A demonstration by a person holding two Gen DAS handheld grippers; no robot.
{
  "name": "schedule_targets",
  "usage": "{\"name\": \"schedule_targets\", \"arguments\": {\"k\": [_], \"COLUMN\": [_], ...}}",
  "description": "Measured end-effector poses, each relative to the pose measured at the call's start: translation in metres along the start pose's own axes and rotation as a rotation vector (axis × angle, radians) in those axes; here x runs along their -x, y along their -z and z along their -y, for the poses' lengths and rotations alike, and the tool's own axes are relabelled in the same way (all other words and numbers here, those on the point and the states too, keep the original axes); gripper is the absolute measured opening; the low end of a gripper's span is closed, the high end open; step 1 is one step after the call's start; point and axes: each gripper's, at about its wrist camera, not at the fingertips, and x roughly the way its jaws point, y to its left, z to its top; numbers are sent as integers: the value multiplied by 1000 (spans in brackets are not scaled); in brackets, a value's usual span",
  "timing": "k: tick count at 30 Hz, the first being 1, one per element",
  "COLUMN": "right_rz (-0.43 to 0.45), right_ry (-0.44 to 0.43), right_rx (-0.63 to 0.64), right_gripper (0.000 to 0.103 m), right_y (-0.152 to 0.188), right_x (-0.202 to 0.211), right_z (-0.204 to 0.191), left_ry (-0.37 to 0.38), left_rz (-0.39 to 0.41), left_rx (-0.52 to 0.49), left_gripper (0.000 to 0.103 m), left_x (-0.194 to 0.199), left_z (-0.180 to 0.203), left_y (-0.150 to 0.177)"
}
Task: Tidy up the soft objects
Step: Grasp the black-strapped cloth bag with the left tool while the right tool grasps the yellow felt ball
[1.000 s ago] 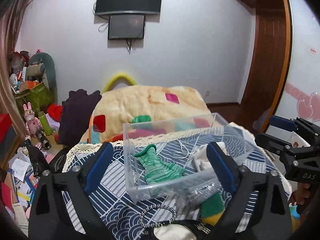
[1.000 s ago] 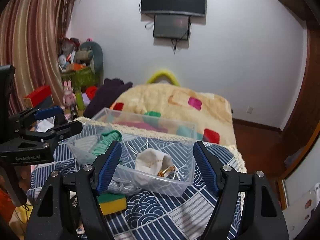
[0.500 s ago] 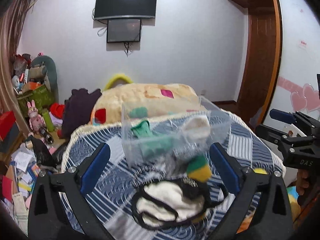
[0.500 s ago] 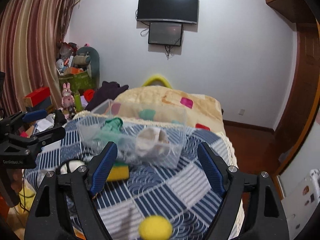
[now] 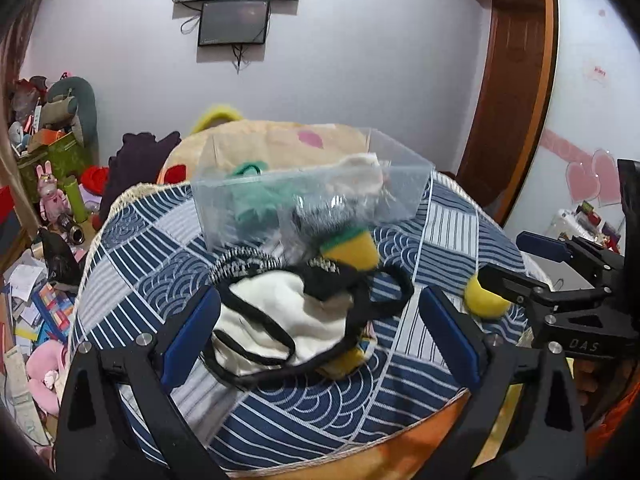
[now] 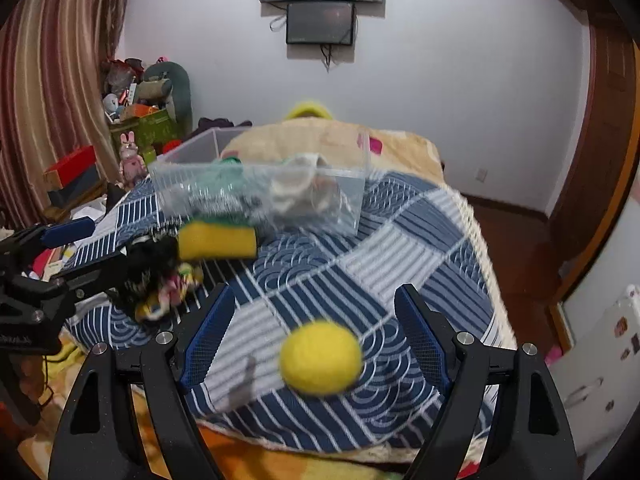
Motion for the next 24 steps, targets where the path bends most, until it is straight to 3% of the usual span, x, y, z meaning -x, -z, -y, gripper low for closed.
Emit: {"name": "schedule_targets", "arguments": {"k": [4, 8, 9, 11, 14, 18, 20, 24], "right_rz": [-35, -68, -78, -92, -117, -126, -124, -103], "right_ry": [2, -26, -32, -45, -67, -65, -72, -77], "right_rx": [-19, -45, -43, -41, -36, -39, -49, -56], "right_gripper": [80, 80, 80, 76, 60, 45, 43, 42], "right_y": [12, 22, 24, 28, 31, 32, 32, 30], "right_x": [-4, -7, -9, -11, -15, -16, -15, -10], "right_z": [4, 5, 5, 2, 0, 1, 4, 5], "left_ry": [1, -10, -9, -10, 18, -1, 5, 16], "left_rz": [-44, -26, -24, -23, -32, -20, -41, -44], "left_rx": [29, 69, 75, 66, 53, -21, -44, -47], "left_gripper": [101, 98, 94, 76, 66, 54, 41, 27], "left_x": [-11, -16, -18, -19, -19, -17, -20, -20], "left_z": [-2, -10, -13, -13, -11, 0, 4, 4], "left_y": [9, 14, 13, 14, 14, 18, 20, 22]}}
